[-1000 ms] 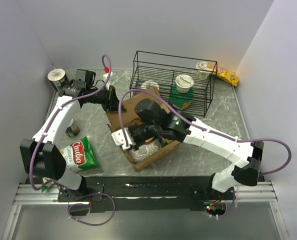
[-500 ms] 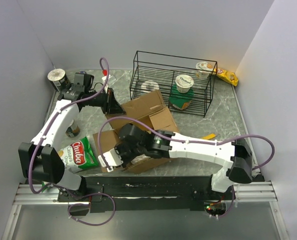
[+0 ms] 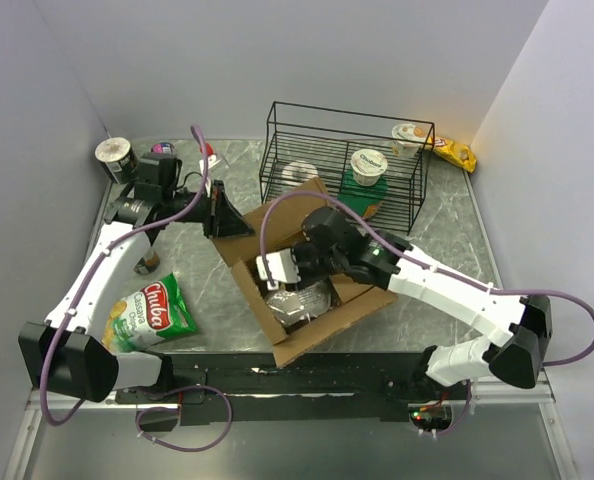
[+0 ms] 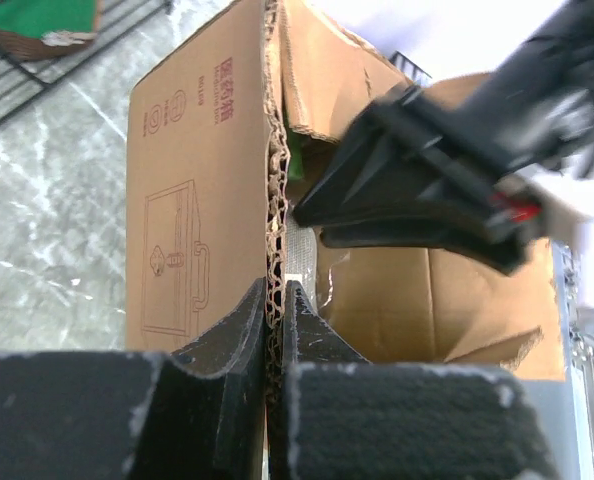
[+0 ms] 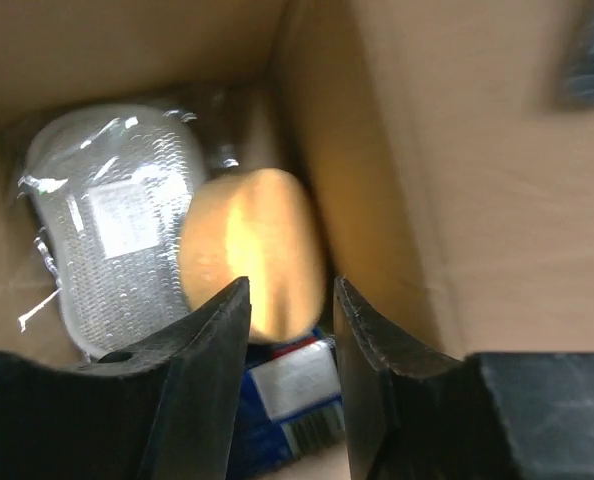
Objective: Unpack the express box
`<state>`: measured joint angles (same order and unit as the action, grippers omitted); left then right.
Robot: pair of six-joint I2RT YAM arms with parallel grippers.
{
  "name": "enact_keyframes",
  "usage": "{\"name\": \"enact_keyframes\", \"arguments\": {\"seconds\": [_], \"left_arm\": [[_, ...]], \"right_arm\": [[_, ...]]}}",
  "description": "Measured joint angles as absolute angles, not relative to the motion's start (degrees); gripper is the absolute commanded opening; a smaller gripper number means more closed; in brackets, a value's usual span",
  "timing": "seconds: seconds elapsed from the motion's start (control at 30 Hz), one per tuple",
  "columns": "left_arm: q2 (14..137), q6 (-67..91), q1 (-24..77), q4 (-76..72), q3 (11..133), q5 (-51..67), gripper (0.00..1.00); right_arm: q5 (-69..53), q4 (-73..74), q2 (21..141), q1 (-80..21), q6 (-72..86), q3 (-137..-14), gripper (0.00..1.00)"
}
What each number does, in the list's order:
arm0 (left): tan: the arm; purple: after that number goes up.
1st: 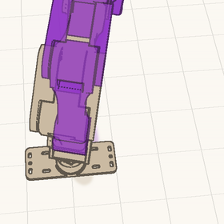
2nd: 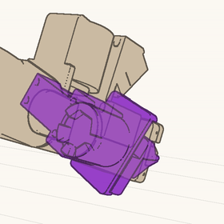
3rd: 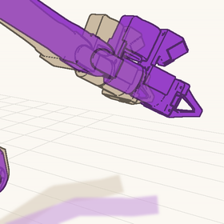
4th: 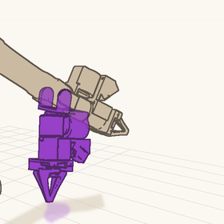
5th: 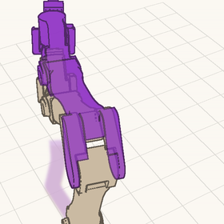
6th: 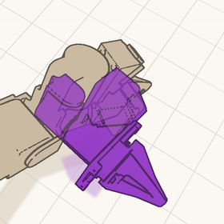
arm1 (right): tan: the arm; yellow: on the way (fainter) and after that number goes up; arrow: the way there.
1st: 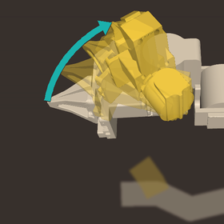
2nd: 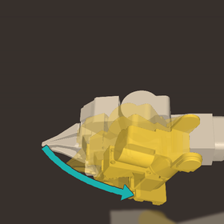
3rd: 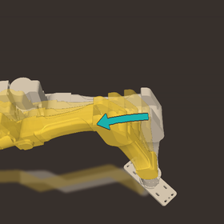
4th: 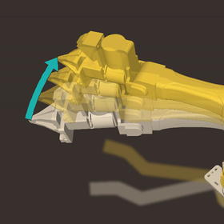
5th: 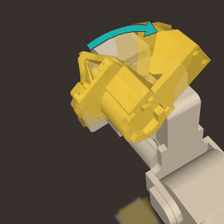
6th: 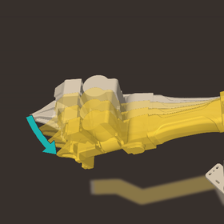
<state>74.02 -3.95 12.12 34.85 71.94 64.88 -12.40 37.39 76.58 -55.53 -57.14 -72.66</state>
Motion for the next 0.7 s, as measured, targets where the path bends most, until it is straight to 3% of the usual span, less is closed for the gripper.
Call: {"name": "enact_keyframes", "arguments": {"seconds": [0.2,0.37,0.43,0.5,0.6,0.63,0.67,0.7], "left_arm": [[74.9,-6.0,12.3,35.0,68.4,65.9,0.01],[78.3,-6.7,12.3,35.4,68.4,65.8,0.01],[79.5,-6.8,12.3,35.6,68.5,66.0,0.01],[80.6,-6.6,12.3,36.1,69.1,66.6,0.01],[81.7,-6.4,12.4,36.2,69.7,66.7,0.01],[82.1,-6.3,12.4,36.3,69.9,66.7,0.01],[82.4,-6.3,12.4,36.3,70.1,66.7,0.01],[82.7,-6.3,12.4,36.3,70.2,66.7,0.01]], "right_arm": [[-16.9,42.6,81.2,-54.2,-60.2,-68.9,0.62],[-19.4,43.9,83.4,-52.5,-61.9,-68.4,0.65],[-19.3,42.8,83.2,-52.5,-62.6,-66.7,0.58],[-19.0,42.2,83.5,-52.5,-63.6,-65.1,0.44],[-18.5,41.4,85.2,-52.5,-64.6,-63.9,0.34],[-18.3,40.8,85.8,-52.5,-64.7,-63.7,0.28],[-18.1,40.1,86.1,-52.5,-64.6,-63.4,0.12],[-17.7,39.5,86.3,-52.5,-64.4,-63.2,0.07]]}}
